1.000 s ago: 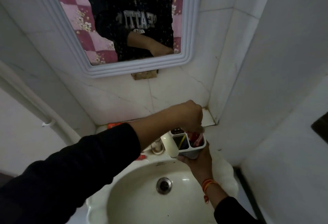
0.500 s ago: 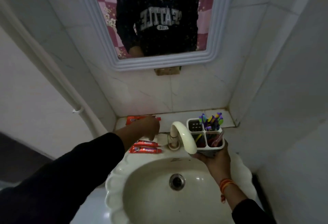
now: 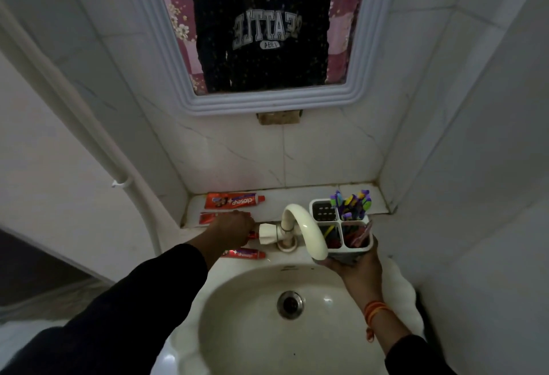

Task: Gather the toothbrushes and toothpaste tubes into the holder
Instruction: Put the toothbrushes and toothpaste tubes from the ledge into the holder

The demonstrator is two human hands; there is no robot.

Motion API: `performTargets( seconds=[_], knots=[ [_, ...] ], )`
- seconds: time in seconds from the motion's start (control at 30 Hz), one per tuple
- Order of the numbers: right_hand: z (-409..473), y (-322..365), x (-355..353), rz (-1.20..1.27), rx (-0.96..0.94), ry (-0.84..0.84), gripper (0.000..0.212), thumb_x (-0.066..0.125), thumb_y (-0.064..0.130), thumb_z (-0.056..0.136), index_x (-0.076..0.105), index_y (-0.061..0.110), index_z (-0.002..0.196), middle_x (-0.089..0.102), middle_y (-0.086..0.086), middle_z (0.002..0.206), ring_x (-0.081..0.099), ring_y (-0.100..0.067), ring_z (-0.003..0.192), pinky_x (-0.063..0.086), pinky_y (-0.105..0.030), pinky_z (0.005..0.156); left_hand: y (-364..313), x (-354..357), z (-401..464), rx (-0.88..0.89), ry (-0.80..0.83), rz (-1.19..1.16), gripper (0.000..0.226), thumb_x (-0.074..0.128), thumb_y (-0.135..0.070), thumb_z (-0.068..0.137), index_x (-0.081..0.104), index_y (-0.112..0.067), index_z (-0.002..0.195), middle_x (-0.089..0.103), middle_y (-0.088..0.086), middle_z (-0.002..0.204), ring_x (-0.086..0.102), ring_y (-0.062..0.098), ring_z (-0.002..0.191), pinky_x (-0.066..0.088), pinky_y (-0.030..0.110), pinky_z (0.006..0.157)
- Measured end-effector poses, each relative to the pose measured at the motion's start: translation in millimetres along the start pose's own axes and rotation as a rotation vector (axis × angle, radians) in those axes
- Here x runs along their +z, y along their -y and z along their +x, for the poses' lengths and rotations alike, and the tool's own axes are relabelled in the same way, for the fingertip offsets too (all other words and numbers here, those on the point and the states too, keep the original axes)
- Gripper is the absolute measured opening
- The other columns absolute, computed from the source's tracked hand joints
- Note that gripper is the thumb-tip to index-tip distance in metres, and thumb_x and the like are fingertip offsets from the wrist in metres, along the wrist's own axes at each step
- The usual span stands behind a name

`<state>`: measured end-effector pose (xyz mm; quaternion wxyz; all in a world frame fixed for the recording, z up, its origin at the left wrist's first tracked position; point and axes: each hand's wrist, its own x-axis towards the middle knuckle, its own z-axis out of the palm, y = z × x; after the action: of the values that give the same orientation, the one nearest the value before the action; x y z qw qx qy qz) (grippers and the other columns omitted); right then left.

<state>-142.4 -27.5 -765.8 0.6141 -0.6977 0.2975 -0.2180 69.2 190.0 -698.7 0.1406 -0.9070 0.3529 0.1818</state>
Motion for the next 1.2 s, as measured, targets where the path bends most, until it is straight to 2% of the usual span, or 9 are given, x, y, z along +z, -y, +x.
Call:
performTargets(
  seconds=[0.2,0.33,0.4,0.53,0.7,0.83,1.0,1.13,1.2],
  knots=[
    [-1.4,4.0,-1.1,0.016,0.004,-0.004,0.121,0.104,0.043,0.033,0.048,0.034,0.139,0.066,0.010,0.132,0.063,-0.016,0.125,0.056,-0.055,0.100,4.2,-13.1,-9.5,-0.029,-0.118,-0.289,0.053,0.061,-0.032,0.097,0.043,-0.013,0.142,0.067,0.014,0.120,0.067,0.025,0.097,0.058,0.037,0.082],
    [-1.6,1.9,0.0,0.023,-0.011,0.021,0.112,0.105,0.018,0.040,0.050,0.033,0.135,0.067,0.009,0.129,0.063,-0.012,0.122,0.055,-0.052,0.102,5.5,-52.6,-19.1,0.003,-0.218,-0.387,0.032,0.074,-0.039,0.088,0.071,-0.020,0.114,0.072,-0.003,0.102,0.064,0.013,0.082,0.053,0.026,0.070],
    [-0.4,1.5,-0.8,0.046,0.001,0.032,0.115,0.106,0.020,0.038,0.051,0.032,0.137,0.067,0.006,0.132,0.063,-0.020,0.125,0.058,-0.054,0.096,-1.1,-80.1,-25.4,0.042,-0.273,-0.472,0.028,0.078,-0.040,0.084,0.075,-0.020,0.104,0.072,-0.007,0.096,0.067,0.012,0.086,0.056,0.027,0.076],
    [-1.2,5.0,0.0,0.099,-0.021,0.025,0.108,0.097,-0.012,0.047,0.049,0.014,0.141,0.064,-0.006,0.129,0.064,-0.014,0.114,0.059,-0.014,0.073,-29.8,-146.2,-37.2,0.130,-0.351,-0.522,0.028,0.073,-0.021,0.090,0.075,-0.018,0.118,0.073,-0.003,0.112,0.065,0.007,0.093,0.051,0.020,0.083],
    [-1.7,3.5,-1.4,0.054,0.006,0.026,0.109,0.104,0.010,0.040,0.053,0.030,0.134,0.067,0.006,0.128,0.063,-0.016,0.123,0.061,-0.038,0.094,-88.7,-207.4,-57.1,0.226,-0.261,-0.451,0.031,0.085,-0.031,0.078,0.078,-0.020,0.106,0.071,-0.011,0.087,0.065,0.000,0.070,0.046,0.011,0.062],
    [-5.6,7.4,-0.9,-0.018,-0.026,0.014,0.111,0.105,0.013,0.044,0.047,0.027,0.138,0.065,0.007,0.128,0.062,-0.010,0.119,0.051,-0.007,0.089,-137.7,-192.9,-56.5,0.245,-0.221,-0.218,0.034,0.088,-0.022,0.074,0.077,-0.014,0.105,0.069,0.001,0.090,0.069,0.014,0.077,0.061,0.029,0.071],
    [0.0,3.6,-3.0,-0.049,0.000,0.010,0.115,0.107,0.023,0.039,0.049,0.027,0.138,0.068,0.006,0.128,0.065,-0.012,0.120,0.057,-0.036,0.099,-145.1,-168.6,-48.3,0.286,-0.232,-0.212,0.029,0.076,-0.035,0.083,0.079,-0.016,0.105,0.074,0.004,0.095,0.070,0.020,0.083,0.063,0.038,0.076],
    [1.1,6.4,-2.0,-0.064,0.045,0.038,0.086,0.101,0.019,0.057,0.054,0.016,0.130,0.071,0.008,0.106,0.070,-0.006,0.093,0.060,-0.041,0.088,-109.7,-159.5,-52.7,0.231,-0.434,-0.579,0.029,0.068,-0.041,0.092,0.079,-0.018,0.106,0.079,0.000,0.093,0.074,0.012,0.076,0.062,0.031,0.077],
    [4.1,5.3,-2.8,-0.040,0.046,0.041,0.079,0.098,0.014,0.062,0.057,0.017,0.130,0.072,0.002,0.109,0.072,-0.015,0.099,0.062,-0.043,0.084,-83.7,-141.2,-52.5,0.144,-0.549,-0.603,0.027,0.061,-0.035,0.097,0.075,-0.017,0.111,0.079,0.003,0.095,0.074,0.016,0.079,0.062,0.033,0.079]
  ],
)
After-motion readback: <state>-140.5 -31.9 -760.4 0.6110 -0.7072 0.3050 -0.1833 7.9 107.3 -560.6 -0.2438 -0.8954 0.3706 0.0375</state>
